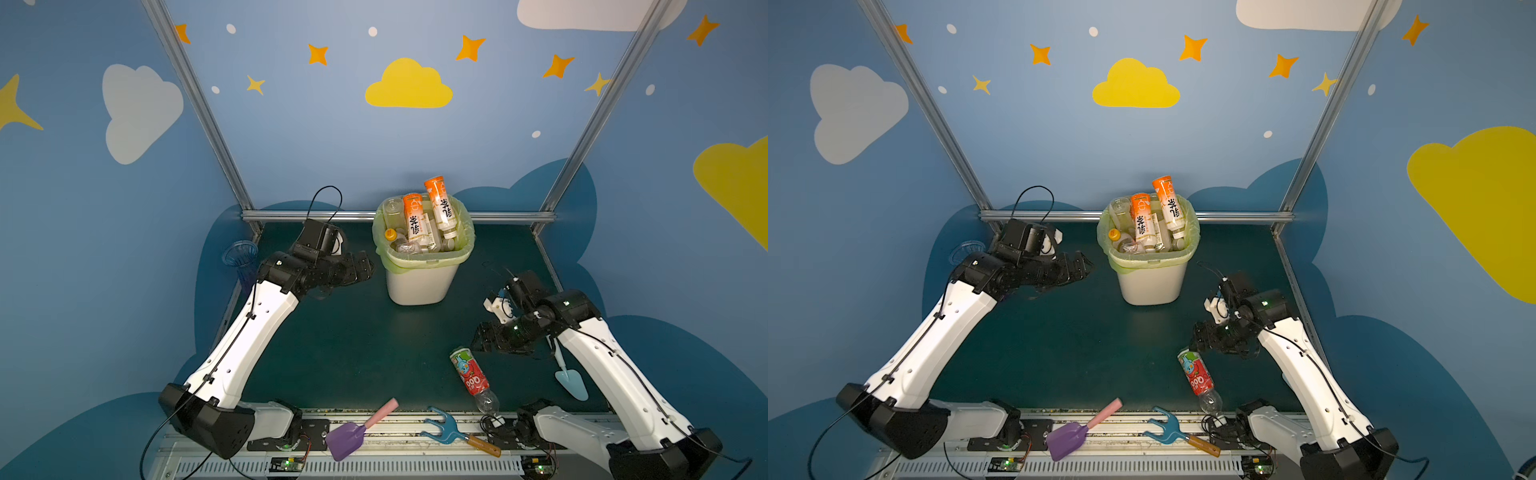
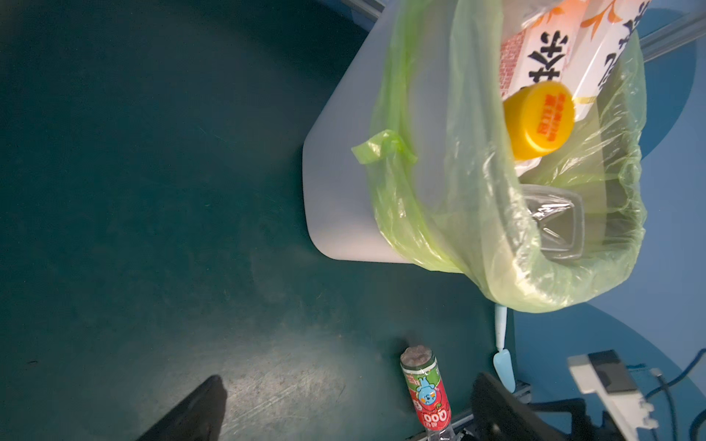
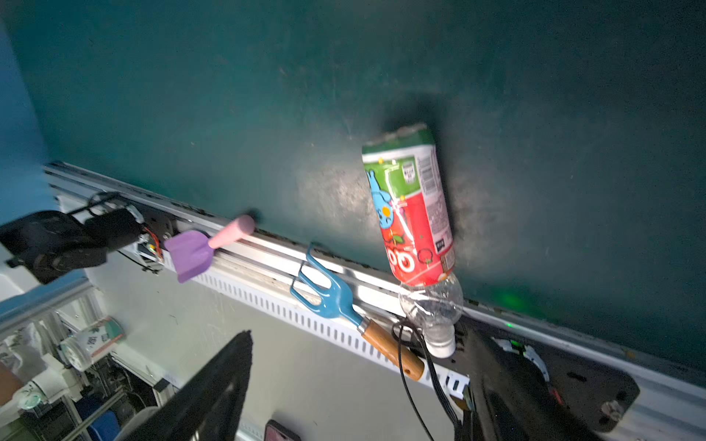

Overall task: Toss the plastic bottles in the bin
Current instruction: 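Close right gripper on the red cartoon-label clear bottle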

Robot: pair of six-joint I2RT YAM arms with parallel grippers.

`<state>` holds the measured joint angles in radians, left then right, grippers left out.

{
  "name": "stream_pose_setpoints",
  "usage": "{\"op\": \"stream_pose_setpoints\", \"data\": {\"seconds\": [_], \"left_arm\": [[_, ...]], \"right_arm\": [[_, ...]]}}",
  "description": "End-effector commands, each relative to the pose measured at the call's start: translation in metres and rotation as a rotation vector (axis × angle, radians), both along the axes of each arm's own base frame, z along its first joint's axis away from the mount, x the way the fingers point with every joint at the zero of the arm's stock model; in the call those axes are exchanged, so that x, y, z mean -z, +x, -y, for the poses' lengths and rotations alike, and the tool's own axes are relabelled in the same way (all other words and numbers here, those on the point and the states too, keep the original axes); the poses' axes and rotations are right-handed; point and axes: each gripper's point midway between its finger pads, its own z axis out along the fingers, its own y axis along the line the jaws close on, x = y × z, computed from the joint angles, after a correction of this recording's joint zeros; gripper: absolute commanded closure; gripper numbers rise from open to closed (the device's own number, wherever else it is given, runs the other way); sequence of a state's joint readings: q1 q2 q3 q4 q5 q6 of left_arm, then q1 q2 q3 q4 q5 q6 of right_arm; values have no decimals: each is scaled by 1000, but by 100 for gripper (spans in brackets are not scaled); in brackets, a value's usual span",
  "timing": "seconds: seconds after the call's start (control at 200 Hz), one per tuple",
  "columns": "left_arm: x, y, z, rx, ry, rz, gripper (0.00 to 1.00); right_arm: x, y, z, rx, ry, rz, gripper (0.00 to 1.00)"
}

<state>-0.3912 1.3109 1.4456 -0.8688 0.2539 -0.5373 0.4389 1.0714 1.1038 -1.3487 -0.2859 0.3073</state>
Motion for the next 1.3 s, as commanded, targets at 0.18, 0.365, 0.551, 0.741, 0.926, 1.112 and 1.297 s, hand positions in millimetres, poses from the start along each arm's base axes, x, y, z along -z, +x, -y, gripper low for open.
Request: {"op": "stream_pose_setpoints", "data": {"seconds": [0.18,0.365,0.551,0.741,0.926,1.112,1.297], "left_arm": [[35,-10,-1,-88,-71,2,0],[41,-24,-7,-49,-34,13,0],[47,-34,-12,-24,-15,38,0],[37,-40,-22,-28,14,71,0],[33,-46,-35,-46,46,85,0],[39,-47,-43,-58,47,75,0],[39,-42,-41,-37,22,69,0]], "right_arm": [[59,-31,11,49,-206,-118,12],[78,-20,0,79,-202,-109,11],[104,-14,-10,73,-241,-161,11],[123,-3,-5,62,-372,-215,11],[132,6,-7,54,-422,-236,12],[148,-1,-5,65,-433,-278,34],[132,4,-4,116,-401,-211,51]]}}
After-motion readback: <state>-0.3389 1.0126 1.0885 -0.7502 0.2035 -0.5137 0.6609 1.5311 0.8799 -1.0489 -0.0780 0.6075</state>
